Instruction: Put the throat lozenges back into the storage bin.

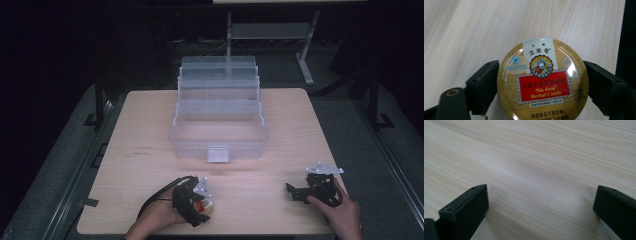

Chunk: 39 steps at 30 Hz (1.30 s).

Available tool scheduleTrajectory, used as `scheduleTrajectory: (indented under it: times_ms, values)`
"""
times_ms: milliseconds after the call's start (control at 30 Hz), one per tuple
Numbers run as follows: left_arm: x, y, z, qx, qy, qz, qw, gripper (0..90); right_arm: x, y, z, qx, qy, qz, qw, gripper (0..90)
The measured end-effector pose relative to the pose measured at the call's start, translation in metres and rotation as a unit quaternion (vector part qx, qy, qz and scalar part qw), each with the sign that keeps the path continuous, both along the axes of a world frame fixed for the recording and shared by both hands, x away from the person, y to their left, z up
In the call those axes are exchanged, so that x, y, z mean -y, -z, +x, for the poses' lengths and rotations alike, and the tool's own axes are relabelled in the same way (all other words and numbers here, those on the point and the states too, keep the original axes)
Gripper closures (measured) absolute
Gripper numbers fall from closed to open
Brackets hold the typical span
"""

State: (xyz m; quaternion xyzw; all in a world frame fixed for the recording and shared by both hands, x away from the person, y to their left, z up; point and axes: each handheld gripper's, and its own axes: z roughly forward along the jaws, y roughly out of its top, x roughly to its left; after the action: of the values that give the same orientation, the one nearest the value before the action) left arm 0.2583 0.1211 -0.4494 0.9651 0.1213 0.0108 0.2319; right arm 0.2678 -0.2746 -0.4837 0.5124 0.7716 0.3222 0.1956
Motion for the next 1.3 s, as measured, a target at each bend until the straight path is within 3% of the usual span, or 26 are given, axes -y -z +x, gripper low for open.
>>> scheduleTrajectory:
  times_ms: [467,1300]
  values:
    - [0.001,-0.002,0.001,-0.004,-0.004,0.002,1.0,19.6,0.0,0.0,0.0,0.0,0.0,0.0,1.0,0.0]
    - [-0.001,-0.02,0.009,0.002,-0.013,-0.011,0.9999,19.6,0.0,0.0,0.0,0.0,0.0,0.0,1.0,0.0]
